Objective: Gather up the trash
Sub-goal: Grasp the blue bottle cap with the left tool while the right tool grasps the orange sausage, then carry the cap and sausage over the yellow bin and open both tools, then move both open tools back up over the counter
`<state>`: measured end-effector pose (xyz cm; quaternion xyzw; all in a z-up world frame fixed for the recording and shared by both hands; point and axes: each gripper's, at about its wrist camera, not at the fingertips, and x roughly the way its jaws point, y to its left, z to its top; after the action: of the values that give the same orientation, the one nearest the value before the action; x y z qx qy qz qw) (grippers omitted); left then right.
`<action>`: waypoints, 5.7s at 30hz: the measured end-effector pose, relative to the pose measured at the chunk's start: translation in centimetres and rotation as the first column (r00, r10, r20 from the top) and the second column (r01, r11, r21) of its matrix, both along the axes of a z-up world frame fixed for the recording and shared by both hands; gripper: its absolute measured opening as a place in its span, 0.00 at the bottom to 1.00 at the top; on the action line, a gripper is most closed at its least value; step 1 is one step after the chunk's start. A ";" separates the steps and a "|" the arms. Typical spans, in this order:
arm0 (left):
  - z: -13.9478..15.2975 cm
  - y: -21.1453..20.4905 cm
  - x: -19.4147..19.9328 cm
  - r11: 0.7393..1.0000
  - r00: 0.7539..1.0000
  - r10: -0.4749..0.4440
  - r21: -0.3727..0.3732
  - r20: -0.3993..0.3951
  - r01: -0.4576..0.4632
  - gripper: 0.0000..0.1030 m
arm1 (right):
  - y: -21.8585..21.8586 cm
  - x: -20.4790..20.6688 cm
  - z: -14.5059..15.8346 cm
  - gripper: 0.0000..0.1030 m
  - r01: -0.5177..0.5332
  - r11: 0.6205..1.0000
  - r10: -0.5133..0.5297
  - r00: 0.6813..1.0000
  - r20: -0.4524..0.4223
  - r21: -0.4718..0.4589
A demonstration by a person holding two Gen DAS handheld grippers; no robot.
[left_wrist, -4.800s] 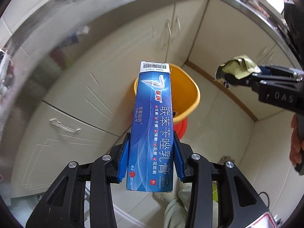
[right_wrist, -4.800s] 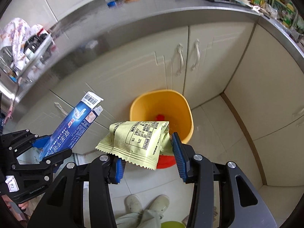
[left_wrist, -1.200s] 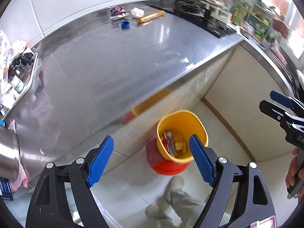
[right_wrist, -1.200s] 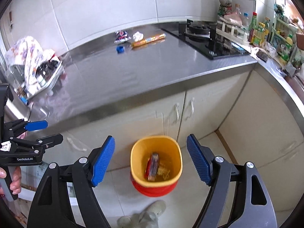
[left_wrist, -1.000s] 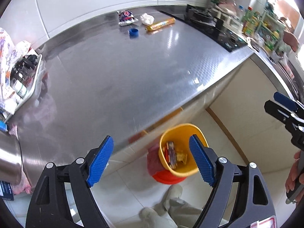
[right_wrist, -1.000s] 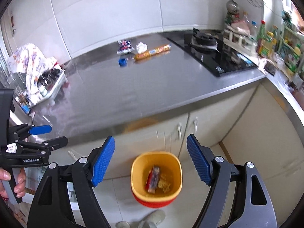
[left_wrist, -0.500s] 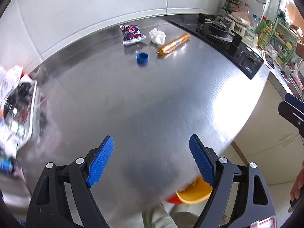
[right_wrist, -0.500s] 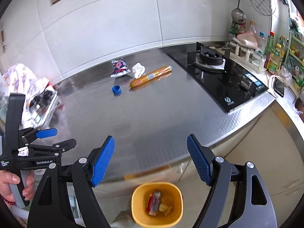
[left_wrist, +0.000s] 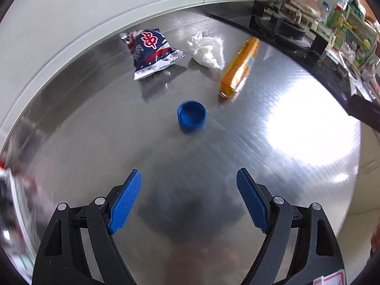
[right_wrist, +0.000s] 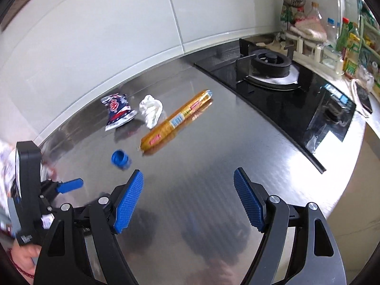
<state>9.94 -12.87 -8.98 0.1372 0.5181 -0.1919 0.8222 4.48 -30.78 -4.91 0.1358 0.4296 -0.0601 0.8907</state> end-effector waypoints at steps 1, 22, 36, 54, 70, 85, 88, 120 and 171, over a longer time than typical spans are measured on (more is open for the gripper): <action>-0.3 -0.1 0.7 1.000 1.000 -0.014 -0.004 -0.004 0.014 0.79 | 0.3 1.0 -0.4 0.77 0.008 1.000 -0.008 1.000 -0.009 -0.001; -1.6 -0.8 5.2 0.981 0.980 -0.188 -0.046 0.059 0.190 0.69 | 3.9 11.2 -6.5 0.52 0.035 0.998 -0.042 0.988 -0.149 -0.049; -1.0 -0.5 5.4 0.988 0.984 -0.149 -0.031 0.094 0.153 0.31 | 1.2 8.6 -4.2 0.18 0.079 0.997 -0.079 0.995 -0.066 -0.013; 2.0 -1.0 -3.2 0.999 0.990 -0.028 -0.036 0.137 0.033 0.31 | -1.8 -3.1 -0.8 0.17 0.002 1.000 -0.002 1.000 0.016 0.013; 4.0 -3.3 -17.6 0.999 0.984 0.004 -0.036 0.177 0.002 0.31 | -4.1 -18.5 0.7 0.17 -0.105 0.994 0.106 0.993 0.045 -0.025; 3.2 -2.2 -26.9 0.988 0.977 -0.151 -0.013 0.151 0.155 0.31 | -1.5 -30.4 -2.7 0.17 -0.034 0.999 0.034 0.999 -0.022 0.007; 2.2 -1.7 -29.6 0.980 0.971 -0.197 -0.007 0.133 0.200 0.31 | -0.6 -32.8 -3.5 0.17 -0.026 1.000 0.026 0.998 -0.052 0.001; -19.2 -7.1 -31.9 0.919 0.912 -0.341 0.122 -0.229 0.375 0.31 | -1.0 -33.6 -21.8 0.17 -0.263 0.937 0.345 0.806 -0.481 0.232; -10.5 -5.7 -34.0 0.979 0.969 -0.195 0.029 -0.149 0.201 0.64 | -5.0 -34.0 -10.4 0.68 -0.266 0.954 0.292 0.931 -0.220 0.137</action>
<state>-24.11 -18.58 -19.50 0.1918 0.5643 -0.2713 0.7558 -29.52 -35.80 -15.30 0.1119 0.5507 0.0741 0.8239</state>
